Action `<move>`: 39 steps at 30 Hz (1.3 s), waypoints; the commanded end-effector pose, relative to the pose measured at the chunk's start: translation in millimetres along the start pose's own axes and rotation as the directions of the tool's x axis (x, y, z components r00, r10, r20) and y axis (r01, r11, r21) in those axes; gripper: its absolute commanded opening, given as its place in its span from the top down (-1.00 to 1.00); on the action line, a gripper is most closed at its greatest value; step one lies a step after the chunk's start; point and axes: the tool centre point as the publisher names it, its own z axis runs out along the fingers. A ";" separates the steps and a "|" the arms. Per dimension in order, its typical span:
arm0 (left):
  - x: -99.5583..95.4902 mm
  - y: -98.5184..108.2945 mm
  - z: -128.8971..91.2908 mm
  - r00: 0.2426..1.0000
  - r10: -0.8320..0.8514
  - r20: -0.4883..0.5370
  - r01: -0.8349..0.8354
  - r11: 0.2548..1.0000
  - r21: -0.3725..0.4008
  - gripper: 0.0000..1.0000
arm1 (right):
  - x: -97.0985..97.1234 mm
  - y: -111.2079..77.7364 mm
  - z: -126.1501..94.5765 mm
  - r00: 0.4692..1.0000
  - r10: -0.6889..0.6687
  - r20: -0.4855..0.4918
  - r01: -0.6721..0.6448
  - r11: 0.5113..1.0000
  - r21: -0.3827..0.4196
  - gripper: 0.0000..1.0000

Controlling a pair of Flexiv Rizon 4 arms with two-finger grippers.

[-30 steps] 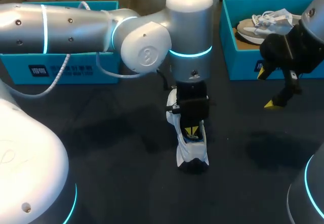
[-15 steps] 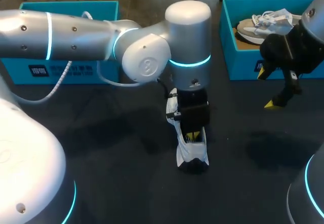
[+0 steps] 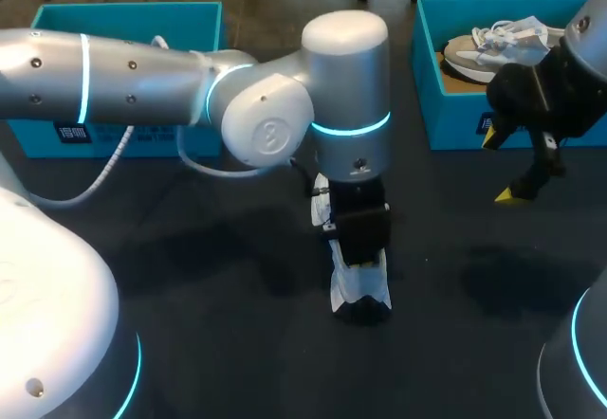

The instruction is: Take the shoe out of the shoebox, open the shoe tongue, remove and reinsert the insole, then place the shoe into the shoebox

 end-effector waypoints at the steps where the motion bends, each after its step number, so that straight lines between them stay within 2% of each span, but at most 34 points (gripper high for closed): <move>1: -0.4 4.3 13.0 1.000 0.002 -0.001 -0.002 1.000 0.003 1.00 | -1.6 1.3 1.3 1.000 0.001 -0.002 -0.001 1.000 0.005 -1.00; 11: -1.7 4.1 -8.7 0.999 0.038 0.031 -0.037 0.999 -0.024 1.00 | -1.6 1.3 1.3 1.000 0.001 -0.002 -0.001 1.000 0.005 -1.00; 14: -4.2 0.5 -3.6 0.998 0.049 0.025 -0.048 0.999 -0.023 1.00 | -1.6 1.3 1.3 1.000 0.001 -0.002 -0.001 1.000 0.005 -1.00; 18: -4.7 -3.3 8.7 0.999 0.037 0.007 -0.037 0.999 0.028 1.00 | -1.6 1.3 1.3 1.000 0.001 -0.002 -0.001 1.000 0.005 -1.00; 25: -1.1 -2.4 16.9 0.998 0.067 -0.004 -0.068 0.998 -0.011 1.00 | -1.6 1.3 1.3 1.000 0.001 -0.002 -0.001 1.000 0.005 -1.00; 34: 4.6 16.5 -14.4 0.993 0.122 0.007 -0.119 0.980 -0.160 1.00 | -1.6 1.3 1.3 1.000 0.001 -0.002 -0.001 1.000 0.005 -1.00; 39: 0.1 32.6 -32.5 0.990 0.137 0.021 -0.128 0.959 -0.253 1.00 | -1.6 1.3 1.3 1.000 0.001 -0.002 -0.001 1.000 0.005 -1.00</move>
